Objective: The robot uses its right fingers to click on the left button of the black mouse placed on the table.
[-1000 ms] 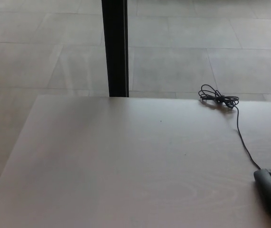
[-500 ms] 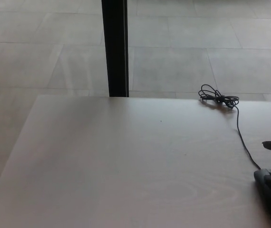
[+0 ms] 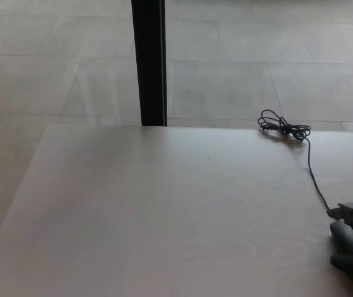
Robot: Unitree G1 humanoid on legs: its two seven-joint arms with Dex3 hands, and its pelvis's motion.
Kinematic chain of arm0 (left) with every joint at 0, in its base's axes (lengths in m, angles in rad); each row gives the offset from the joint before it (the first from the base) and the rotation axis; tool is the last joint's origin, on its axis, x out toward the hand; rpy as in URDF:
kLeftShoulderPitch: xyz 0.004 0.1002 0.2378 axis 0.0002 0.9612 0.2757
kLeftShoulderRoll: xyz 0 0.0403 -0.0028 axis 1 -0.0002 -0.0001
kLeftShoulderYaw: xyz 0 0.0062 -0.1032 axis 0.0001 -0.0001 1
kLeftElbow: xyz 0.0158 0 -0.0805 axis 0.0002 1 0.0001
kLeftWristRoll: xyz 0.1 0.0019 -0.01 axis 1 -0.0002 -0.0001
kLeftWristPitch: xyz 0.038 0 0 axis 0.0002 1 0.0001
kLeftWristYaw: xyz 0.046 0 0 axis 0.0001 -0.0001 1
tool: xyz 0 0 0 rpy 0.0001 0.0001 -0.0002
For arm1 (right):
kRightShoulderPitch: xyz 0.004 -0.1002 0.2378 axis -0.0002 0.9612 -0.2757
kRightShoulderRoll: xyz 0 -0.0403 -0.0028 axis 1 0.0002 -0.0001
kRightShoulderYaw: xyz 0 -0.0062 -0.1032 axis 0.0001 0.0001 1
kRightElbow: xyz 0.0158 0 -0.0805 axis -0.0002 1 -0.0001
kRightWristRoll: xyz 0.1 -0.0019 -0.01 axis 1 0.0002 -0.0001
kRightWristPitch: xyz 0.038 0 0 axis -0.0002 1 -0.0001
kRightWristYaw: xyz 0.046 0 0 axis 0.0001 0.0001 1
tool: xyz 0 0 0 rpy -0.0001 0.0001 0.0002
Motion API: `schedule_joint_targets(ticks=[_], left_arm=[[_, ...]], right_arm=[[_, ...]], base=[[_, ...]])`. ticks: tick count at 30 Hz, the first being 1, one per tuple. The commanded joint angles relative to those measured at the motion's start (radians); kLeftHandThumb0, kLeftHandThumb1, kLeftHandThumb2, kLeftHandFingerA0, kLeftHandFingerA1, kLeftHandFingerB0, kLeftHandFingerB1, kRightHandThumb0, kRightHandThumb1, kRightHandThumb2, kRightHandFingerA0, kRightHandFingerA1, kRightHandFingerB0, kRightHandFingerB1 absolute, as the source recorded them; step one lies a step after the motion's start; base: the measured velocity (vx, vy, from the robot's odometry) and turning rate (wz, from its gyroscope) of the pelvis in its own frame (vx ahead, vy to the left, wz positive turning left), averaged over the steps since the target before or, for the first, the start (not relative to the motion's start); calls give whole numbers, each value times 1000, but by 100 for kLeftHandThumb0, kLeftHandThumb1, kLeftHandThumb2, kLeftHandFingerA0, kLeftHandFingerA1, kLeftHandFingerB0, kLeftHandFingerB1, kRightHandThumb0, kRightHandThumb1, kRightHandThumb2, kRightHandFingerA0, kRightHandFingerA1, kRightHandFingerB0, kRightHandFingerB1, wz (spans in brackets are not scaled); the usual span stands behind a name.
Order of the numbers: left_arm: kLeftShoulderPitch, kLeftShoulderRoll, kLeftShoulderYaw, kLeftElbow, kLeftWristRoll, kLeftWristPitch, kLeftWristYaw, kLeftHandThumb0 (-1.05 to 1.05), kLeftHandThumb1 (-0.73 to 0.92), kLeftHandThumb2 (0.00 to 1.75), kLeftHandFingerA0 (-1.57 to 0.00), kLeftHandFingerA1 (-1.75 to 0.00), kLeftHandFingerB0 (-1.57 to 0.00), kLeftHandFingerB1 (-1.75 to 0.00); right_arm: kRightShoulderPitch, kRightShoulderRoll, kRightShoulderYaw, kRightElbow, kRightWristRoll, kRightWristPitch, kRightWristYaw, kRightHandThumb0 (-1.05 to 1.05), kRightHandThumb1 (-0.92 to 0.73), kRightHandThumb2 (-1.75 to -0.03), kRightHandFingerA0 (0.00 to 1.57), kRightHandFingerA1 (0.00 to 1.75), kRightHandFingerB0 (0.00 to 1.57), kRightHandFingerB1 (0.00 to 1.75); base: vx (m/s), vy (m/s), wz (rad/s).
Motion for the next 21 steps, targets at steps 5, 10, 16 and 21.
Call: schedule_joint_targets(ticks=[5, 10, 16, 21], left_arm=[[7, 47, -11, -9, -24, -21, -3, -85, 80, 89, -56, -60, -41, -49], [8, 46, -7, 0, -38, -20, -25, -81, 92, 72, -53, -55, -40, -43], [12, 43, -2, 4, -56, -18, -24, -80, 92, 75, -53, -55, -38, -42], [17, 37, -3, 0, -67, -22, -15, -86, 78, 87, -55, -59, -40, -48]], right_arm=[[-93, -62, 100, 94, -251, 65, 3, -104, -84, -91, 25, 50, 37, 40], [-97, -61, 96, 115, -238, 51, 5, -104, -85, -90, 25, 48, 38, 39], [-105, -51, 88, 145, -246, 36, -2, -102, -85, -89, 26, 50, 40, 39], [-100, -31, 71, 157, -220, 19, -2, -97, -92, -77, 24, 54, 39, 39]], base=[[0, 0, 0], [0, 0, 0], [0, 0, 0], [0, 0, 0]])
